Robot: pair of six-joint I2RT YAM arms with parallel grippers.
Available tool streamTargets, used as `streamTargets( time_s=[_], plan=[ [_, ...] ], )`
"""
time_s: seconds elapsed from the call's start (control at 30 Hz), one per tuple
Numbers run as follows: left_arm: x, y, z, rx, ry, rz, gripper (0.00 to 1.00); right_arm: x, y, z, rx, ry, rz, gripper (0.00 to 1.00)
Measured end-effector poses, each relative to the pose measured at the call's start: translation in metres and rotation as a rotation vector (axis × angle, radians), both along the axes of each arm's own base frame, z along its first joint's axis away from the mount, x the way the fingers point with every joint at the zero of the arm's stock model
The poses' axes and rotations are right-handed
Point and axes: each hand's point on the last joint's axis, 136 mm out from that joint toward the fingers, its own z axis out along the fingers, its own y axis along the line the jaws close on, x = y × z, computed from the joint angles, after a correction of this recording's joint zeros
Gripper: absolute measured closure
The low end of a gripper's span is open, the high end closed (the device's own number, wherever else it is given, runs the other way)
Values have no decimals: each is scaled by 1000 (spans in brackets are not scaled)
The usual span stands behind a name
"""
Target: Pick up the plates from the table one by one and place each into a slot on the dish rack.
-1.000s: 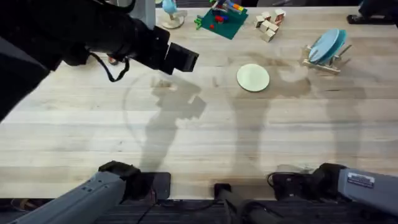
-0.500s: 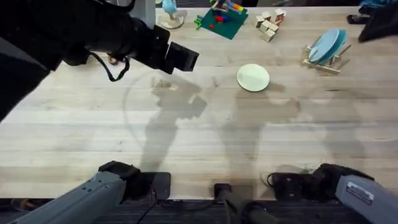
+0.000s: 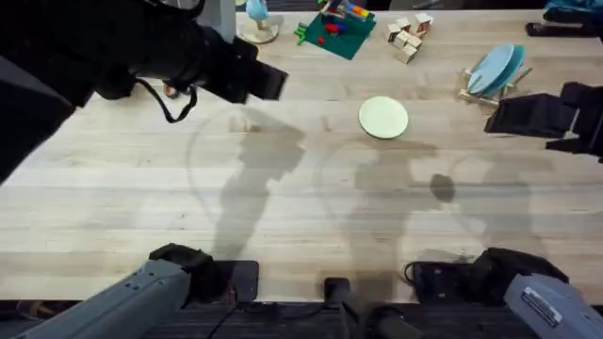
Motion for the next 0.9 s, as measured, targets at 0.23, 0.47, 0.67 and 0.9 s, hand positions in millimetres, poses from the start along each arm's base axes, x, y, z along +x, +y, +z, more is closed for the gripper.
streamTargets(
  time_s=[0.23,0.47,0.67,0.9],
  plan=[
    [0,-33,16,-154,-27,-127,958,0,2,0,10,-2,9,5],
    [15,-79,17,-371,19,-277,959,0,3,0,11,-2,10,5],
    [33,-112,6,-532,82,-381,961,0,3,0,11,-2,10,5],
    [41,-138,-26,-647,233,-418,962,0,3,0,11,-2,10,6]
  ],
)
